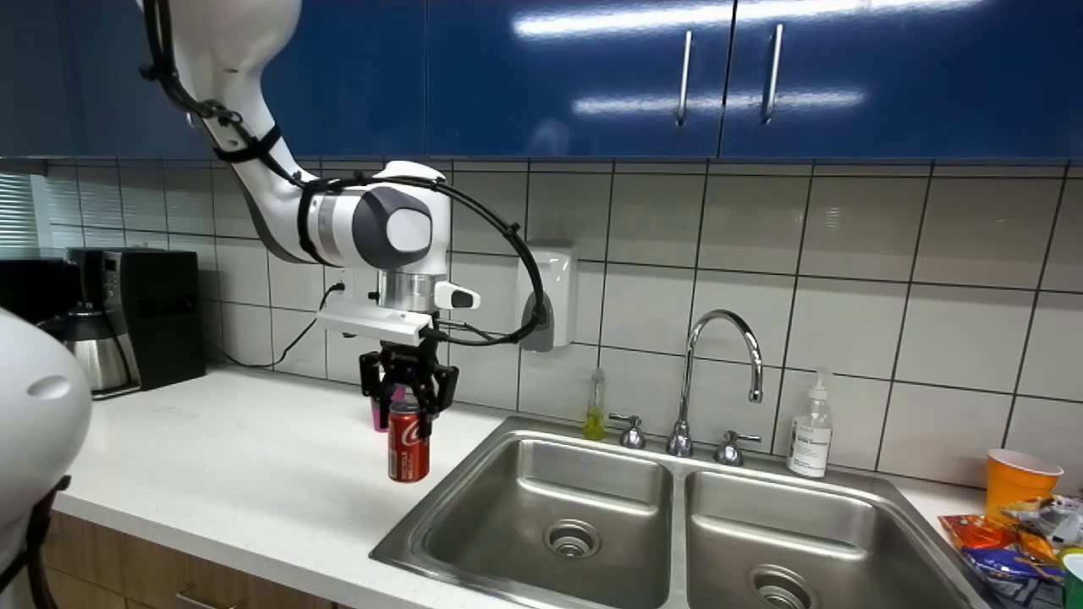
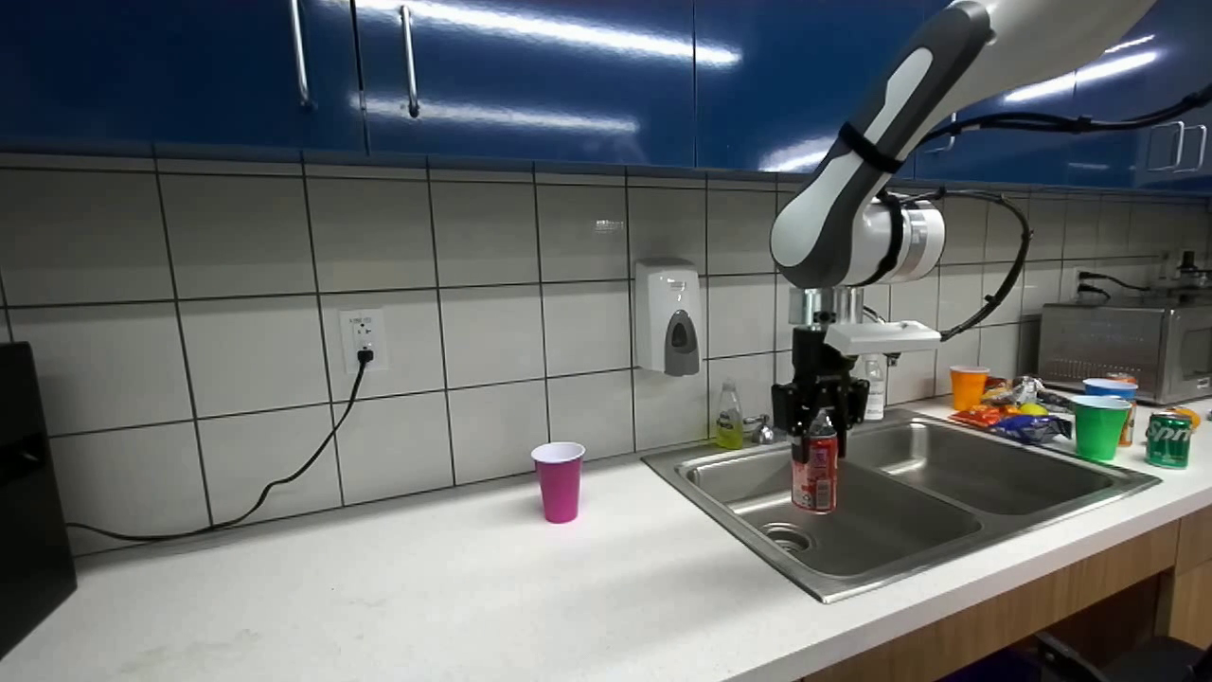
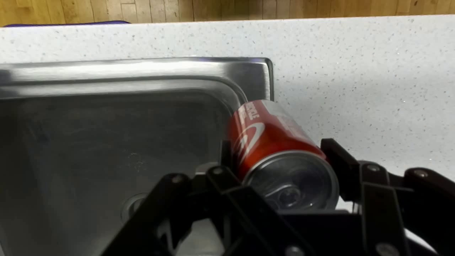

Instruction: Put the red can in the sink.

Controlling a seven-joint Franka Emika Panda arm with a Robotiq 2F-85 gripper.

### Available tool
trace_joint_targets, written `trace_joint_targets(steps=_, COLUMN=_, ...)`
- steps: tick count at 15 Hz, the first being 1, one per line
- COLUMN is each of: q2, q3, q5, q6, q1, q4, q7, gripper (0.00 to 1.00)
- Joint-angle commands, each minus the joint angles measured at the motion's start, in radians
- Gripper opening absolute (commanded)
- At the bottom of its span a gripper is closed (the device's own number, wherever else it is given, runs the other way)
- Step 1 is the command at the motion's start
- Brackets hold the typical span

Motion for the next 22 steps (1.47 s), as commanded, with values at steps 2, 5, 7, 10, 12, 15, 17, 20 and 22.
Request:
trace_joint_targets(steps=2, q2=0.004, q3=-0.017, q5=-0.044, q6=0.005, q1=-0.040, q4=-0.003, q7=0.027, gripper=0.39)
trace_joint_targets(steps=5, q2=0.031, q3=-0.037, q5=-0.063, q6=0.015, q1=-0.061, q4=0.005, q7=0.024, gripper=0.39)
trace_joint_targets(steps=7, q2=0.053, q3=-0.049, q5=-0.074, q6=0.024, q1=-0.073, q4=0.012, q7=0.023, gripper=0.39)
trace_joint_targets(steps=10, q2=0.094, q3=-0.064, q5=-0.091, q6=0.045, q1=-0.088, q4=0.025, q7=0.023, gripper=0.39)
trace_joint_targets(steps=12, q2=0.123, q3=-0.072, q5=-0.101, q6=0.060, q1=-0.095, q4=0.038, q7=0.023, gripper=0.39)
trace_joint_targets(steps=15, q2=0.171, q3=-0.082, q5=-0.109, q6=0.082, q1=-0.100, q4=0.062, q7=0.024, gripper=0.39)
trace_joint_targets(steps=17, q2=0.205, q3=-0.087, q5=-0.109, q6=0.099, q1=-0.101, q4=0.084, q7=0.026, gripper=0.39)
trace_joint_targets(steps=20, q2=0.254, q3=-0.095, q5=-0.105, q6=0.117, q1=-0.103, q4=0.118, q7=0.023, gripper=0.39)
trace_joint_targets(steps=22, q2=0.285, q3=-0.098, q5=-0.103, q6=0.128, q1=-0.104, q4=0.140, q7=0.024, gripper=0.39)
